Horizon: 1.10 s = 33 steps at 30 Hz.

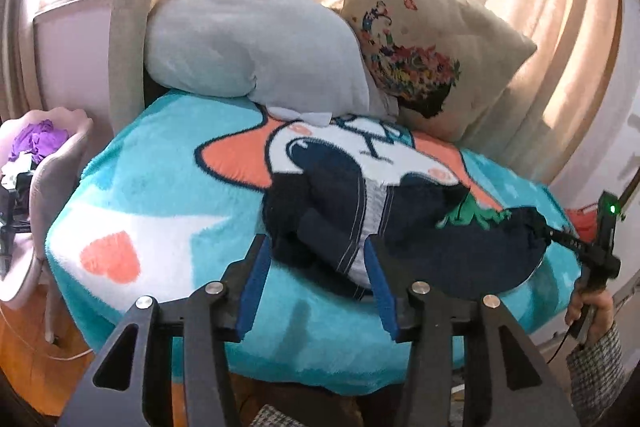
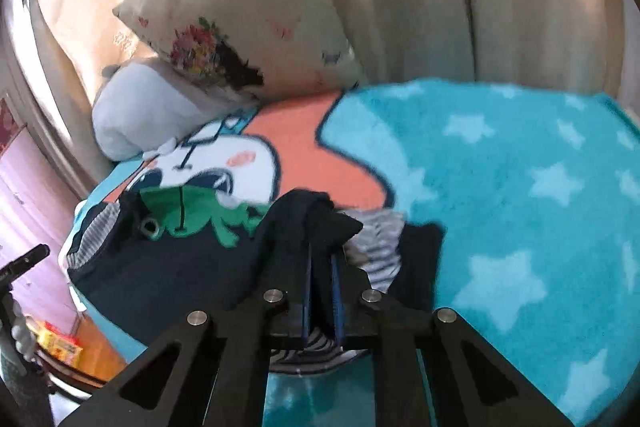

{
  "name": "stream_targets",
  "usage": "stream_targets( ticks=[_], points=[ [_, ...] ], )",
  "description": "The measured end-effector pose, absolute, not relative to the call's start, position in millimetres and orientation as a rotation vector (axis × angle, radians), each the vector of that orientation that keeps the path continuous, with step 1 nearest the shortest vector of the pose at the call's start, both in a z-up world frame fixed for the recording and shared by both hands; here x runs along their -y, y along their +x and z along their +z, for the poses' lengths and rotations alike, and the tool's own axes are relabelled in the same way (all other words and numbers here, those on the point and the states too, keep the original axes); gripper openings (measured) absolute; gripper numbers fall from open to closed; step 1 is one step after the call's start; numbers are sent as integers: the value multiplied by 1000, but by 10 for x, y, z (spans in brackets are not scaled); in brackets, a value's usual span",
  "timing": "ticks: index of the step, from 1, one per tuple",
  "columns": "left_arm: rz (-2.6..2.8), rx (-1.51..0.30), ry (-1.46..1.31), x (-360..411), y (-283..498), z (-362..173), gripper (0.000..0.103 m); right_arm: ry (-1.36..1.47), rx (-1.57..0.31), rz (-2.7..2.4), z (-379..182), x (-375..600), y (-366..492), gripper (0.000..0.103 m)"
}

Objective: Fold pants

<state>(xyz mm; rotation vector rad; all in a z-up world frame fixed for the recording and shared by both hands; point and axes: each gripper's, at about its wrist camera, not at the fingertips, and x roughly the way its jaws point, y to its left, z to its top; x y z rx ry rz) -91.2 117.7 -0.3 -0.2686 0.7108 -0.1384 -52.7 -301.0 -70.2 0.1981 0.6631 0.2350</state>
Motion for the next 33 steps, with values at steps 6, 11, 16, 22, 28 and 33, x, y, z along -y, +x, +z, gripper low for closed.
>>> stream_targets(
  ticks=[6,11,16,22,28,33],
  points=[
    [-167,-711,-267,-1021,-657,90,50,143,-662,67,-670,3139,-509,9],
    [-153,-754,-214,-791,-372,-85,51,124,-717,4,-821,3183,-476,23],
    [-67,-829,-122,-701,-273,-384,51,139,-613,-77,-526,3218,-716,56],
    [-54,-810,-71,-648,-350,-496,54,107,-506,71,-129,2639,-759,56],
    [-66,-800,-111,-689,-390,-444,57,166,-683,483,-424,1566,-73,56],
    [-57,-763,-225,-900,-611,-293,57,170,-812,525,-835,1073,358,56]
  ],
)
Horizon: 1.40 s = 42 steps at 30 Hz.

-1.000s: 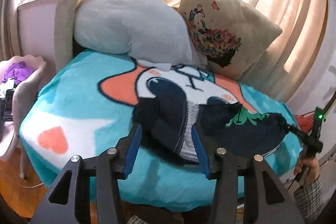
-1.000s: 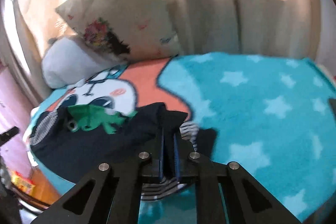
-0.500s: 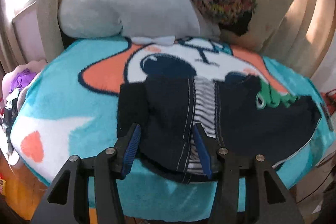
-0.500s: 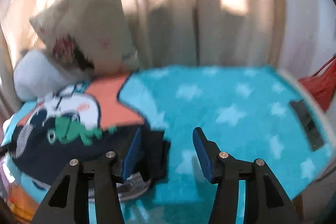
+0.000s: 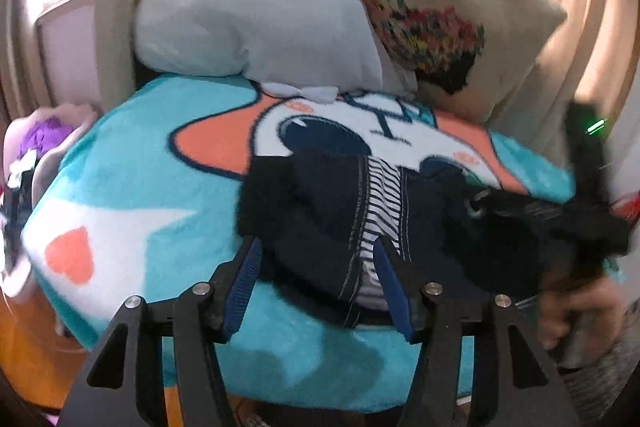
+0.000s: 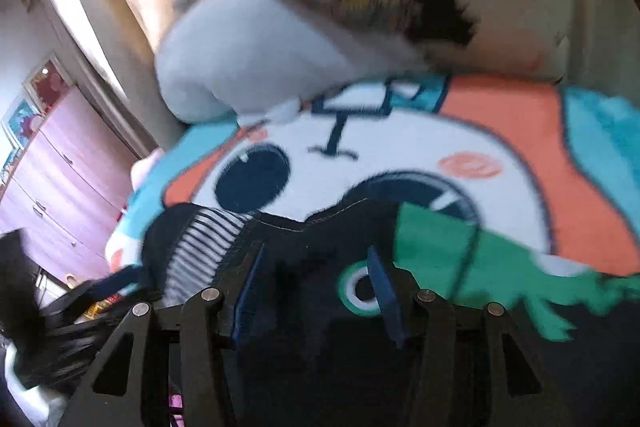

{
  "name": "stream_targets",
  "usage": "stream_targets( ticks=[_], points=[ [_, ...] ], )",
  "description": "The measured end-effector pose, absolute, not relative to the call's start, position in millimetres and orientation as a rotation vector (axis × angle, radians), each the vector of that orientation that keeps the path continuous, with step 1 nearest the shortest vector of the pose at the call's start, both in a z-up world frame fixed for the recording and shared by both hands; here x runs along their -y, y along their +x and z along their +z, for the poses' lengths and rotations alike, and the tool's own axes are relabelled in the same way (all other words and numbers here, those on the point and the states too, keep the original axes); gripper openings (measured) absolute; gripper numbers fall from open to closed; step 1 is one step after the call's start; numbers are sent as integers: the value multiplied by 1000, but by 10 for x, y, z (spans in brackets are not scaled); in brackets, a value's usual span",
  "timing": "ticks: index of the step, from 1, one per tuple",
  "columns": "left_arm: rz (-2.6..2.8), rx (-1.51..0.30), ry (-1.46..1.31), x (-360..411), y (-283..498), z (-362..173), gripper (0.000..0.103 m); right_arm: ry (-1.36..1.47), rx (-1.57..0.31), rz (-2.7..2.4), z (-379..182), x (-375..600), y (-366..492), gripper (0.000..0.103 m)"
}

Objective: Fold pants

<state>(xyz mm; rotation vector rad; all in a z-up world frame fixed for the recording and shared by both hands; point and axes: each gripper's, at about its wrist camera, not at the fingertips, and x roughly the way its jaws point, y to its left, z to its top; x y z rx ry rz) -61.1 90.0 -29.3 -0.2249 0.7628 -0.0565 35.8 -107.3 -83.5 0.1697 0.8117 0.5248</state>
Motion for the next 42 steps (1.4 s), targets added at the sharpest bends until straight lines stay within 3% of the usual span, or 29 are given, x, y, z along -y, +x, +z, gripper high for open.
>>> stream_targets(
  ticks=[8,19,25,32,42],
  points=[
    [-11,-730,-277,-1061,-731,-231,57,123,-718,470,-682,1078,79,58],
    [-80,-732,-221,-822,-691,-51,57,309,-464,248,-423,2196,-731,63],
    [-299,-798,-163,-125,-372,125,58,434,-401,47,-404,3064,-1082,73],
    [-568,-909,-5,1157,177,242,58,507,-493,1,-799,3424,-1129,73],
    [-814,-1104,109,2642,818,-86,58,530,-584,133,-1122,3300,-895,73]
  ],
)
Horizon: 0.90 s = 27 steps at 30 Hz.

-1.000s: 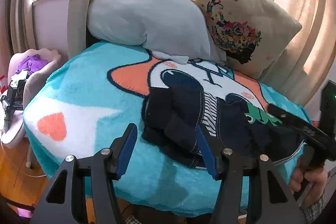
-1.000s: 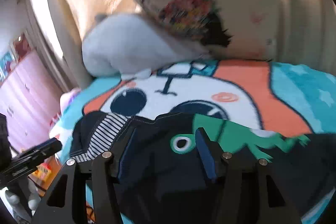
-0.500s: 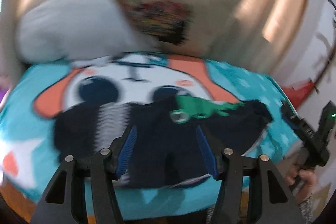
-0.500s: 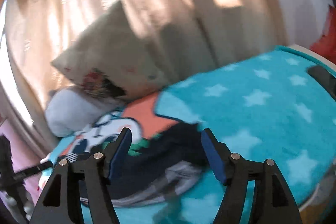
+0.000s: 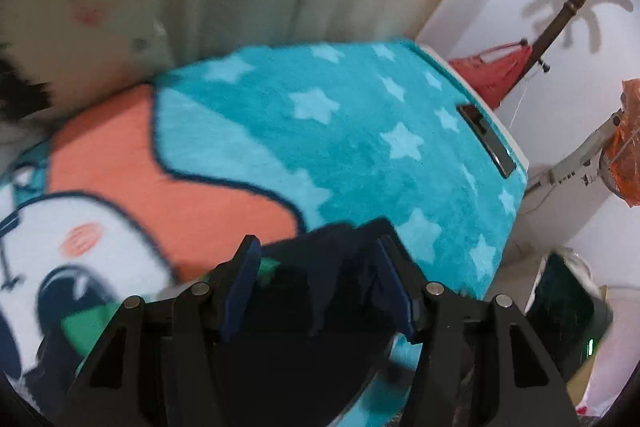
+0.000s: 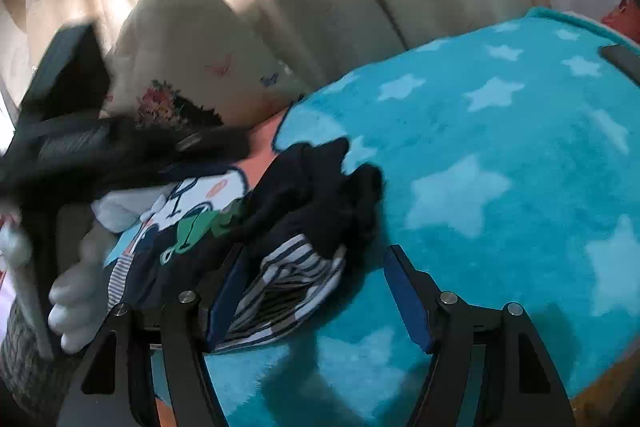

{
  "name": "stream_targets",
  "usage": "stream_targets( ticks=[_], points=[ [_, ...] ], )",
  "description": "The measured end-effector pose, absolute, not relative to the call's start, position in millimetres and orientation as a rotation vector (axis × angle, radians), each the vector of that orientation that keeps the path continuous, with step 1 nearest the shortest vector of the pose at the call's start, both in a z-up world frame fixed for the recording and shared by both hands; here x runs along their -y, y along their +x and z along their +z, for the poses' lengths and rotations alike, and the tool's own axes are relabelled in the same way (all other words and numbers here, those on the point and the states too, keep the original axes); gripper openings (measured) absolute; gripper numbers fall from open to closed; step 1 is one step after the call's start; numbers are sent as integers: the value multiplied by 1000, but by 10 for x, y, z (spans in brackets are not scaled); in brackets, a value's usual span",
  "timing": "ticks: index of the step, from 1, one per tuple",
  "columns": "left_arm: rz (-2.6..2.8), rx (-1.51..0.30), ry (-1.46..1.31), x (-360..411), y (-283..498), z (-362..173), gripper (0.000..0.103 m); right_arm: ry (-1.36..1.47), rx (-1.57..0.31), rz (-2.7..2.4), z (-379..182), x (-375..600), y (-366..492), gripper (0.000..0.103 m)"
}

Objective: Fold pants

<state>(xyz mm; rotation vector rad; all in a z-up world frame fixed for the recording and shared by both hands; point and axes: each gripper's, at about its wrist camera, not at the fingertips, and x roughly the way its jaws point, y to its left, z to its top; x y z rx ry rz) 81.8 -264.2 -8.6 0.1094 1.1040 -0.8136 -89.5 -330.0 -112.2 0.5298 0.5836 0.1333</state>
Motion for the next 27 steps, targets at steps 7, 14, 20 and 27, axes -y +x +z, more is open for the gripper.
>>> stream_targets(
  ticks=[7,14,20,27],
  points=[
    [-883,-1212,221,3111,910,-429,58,514,-566,138,-1177,3214,-864,74],
    [-874,-1133,264,3087,764,-337,23,485,-526,145,-1117,3220,-948,34],
    [-790,-1039,58,2379,777,15,23,386,-475,242,-830,2919,-1020,32],
    [-594,-950,-223,1071,482,-48,38,213,-506,479,-721,2119,-911,49]
  ],
)
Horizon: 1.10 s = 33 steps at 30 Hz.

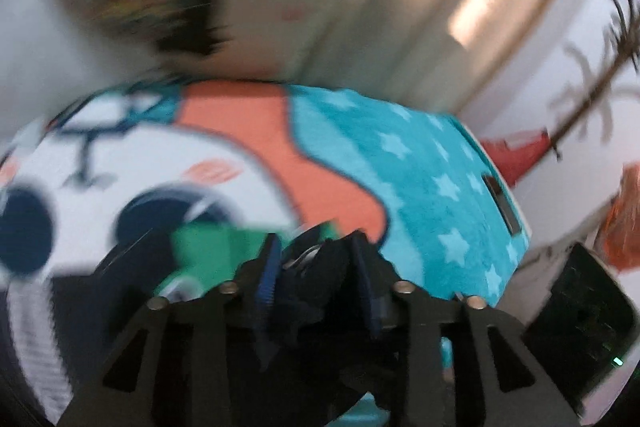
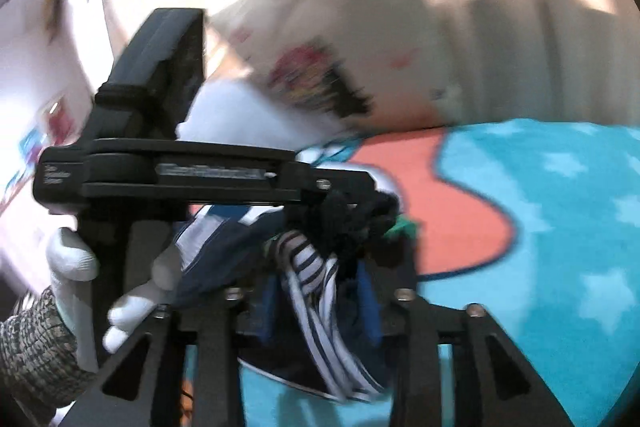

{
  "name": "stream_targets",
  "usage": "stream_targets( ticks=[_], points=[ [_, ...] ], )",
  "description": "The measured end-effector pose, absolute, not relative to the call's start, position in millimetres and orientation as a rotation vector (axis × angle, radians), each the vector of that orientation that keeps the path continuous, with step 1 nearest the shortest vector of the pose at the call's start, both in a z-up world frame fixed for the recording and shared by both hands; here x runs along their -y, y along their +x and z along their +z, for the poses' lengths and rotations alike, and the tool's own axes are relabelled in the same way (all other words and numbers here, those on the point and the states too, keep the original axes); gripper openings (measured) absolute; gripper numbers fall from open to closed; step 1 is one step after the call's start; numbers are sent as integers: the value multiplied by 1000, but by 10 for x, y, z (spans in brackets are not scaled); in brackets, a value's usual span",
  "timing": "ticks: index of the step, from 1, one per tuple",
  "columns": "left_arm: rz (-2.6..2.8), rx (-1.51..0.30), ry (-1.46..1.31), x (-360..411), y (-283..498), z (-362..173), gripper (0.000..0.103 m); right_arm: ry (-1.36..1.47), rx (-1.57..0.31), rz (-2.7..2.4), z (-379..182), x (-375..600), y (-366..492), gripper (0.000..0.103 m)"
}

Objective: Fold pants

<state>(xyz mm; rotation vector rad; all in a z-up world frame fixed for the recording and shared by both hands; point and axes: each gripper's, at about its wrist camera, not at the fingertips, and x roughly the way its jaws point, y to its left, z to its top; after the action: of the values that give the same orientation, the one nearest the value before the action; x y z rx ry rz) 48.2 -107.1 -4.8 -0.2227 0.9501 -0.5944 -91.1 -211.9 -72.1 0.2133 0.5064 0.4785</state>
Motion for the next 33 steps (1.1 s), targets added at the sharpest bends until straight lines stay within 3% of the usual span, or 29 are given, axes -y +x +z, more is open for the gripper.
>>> stream_targets(
  ticks=[1,5,7,15,16,17,18,21,27,29,33],
  points=[
    [-566,-936,-267,848,382,-68,39,193,-527,503,-766,1999,-876,55],
    [-465,-863,-343,317,26,-48,54,133,-638,555,-977,1616,-751,59],
    [-407,-827,-361,77,-154,-35,56,93,-642,540,-976,1518,-795,63],
    [-272,-749,-355,-503,-452,-37,57,198,-539,447,-409,1825,-749,63],
    [-259,-745,-361,-557,-461,-47,57,210,-538,411,-381,1872,-713,57],
    [-249,-744,-365,-602,-470,-53,57,213,-545,386,-369,1889,-663,39],
    [-236,-743,-367,-654,-485,-65,57,213,-569,365,-393,1893,-609,31],
    [-193,-746,-374,-785,-521,-102,57,253,-651,394,-551,1738,-343,27],
    [-102,-761,-431,-1141,-605,-220,57,194,-765,349,-992,1351,-117,30],
    [-71,-763,-452,-1256,-629,-264,58,216,-770,360,-961,1359,-120,41],
    [-23,-779,-529,-1449,-635,-410,58,161,-728,341,-703,1350,-284,44]
  ],
)
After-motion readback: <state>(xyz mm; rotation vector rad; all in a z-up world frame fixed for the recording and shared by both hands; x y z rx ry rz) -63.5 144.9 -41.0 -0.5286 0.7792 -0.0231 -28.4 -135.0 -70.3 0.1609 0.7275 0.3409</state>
